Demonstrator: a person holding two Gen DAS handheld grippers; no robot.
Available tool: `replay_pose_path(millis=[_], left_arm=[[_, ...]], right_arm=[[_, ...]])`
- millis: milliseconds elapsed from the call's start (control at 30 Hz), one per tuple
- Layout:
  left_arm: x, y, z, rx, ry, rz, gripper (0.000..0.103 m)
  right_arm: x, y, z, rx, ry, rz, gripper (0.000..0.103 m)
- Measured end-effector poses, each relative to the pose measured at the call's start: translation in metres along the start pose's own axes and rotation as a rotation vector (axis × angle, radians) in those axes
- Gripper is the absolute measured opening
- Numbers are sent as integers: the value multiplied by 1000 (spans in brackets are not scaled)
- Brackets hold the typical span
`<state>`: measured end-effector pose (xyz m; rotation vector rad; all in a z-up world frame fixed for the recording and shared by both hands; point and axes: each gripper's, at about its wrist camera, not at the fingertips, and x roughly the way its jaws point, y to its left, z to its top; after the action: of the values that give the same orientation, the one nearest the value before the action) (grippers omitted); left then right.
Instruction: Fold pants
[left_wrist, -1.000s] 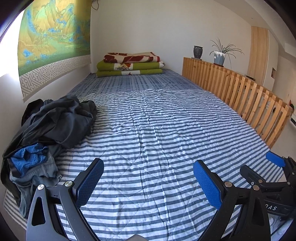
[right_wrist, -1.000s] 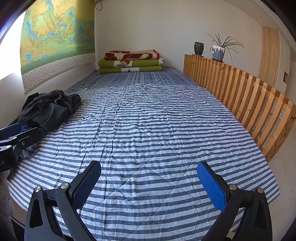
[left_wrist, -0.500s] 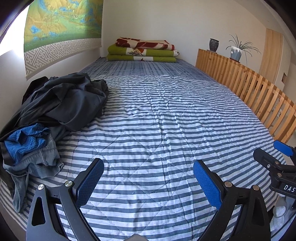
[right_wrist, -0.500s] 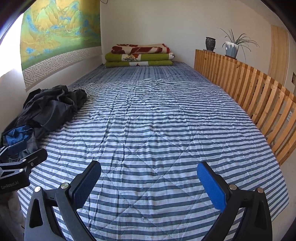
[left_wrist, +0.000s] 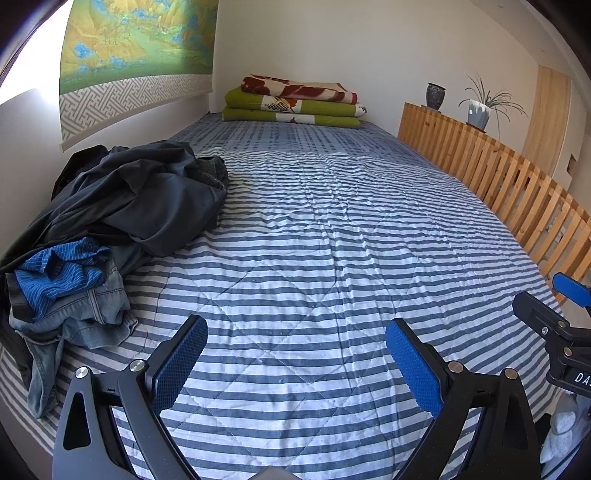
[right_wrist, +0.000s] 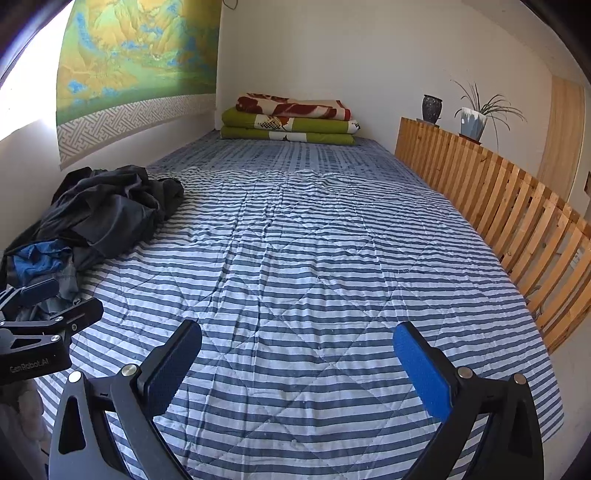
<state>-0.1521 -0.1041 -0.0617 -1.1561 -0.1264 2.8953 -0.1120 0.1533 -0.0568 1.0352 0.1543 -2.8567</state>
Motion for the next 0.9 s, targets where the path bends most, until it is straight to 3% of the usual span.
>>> replay_pose_path(millis=[267, 600, 733, 900], left_arm=[[-3, 38, 0, -61, -1, 35, 91], [-4, 110, 8, -181, -34, 140, 89], [-7, 144, 21, -223, -66, 197, 88], [-4, 196, 32, -326, -71, 272, 85]], right_arm=[[15, 32, 16, -37, 5, 86, 102], [51, 128, 67, -157, -14, 235, 102], [77, 171, 89, -208, -12, 269, 102], [134, 218, 117, -204, 55, 311, 102]])
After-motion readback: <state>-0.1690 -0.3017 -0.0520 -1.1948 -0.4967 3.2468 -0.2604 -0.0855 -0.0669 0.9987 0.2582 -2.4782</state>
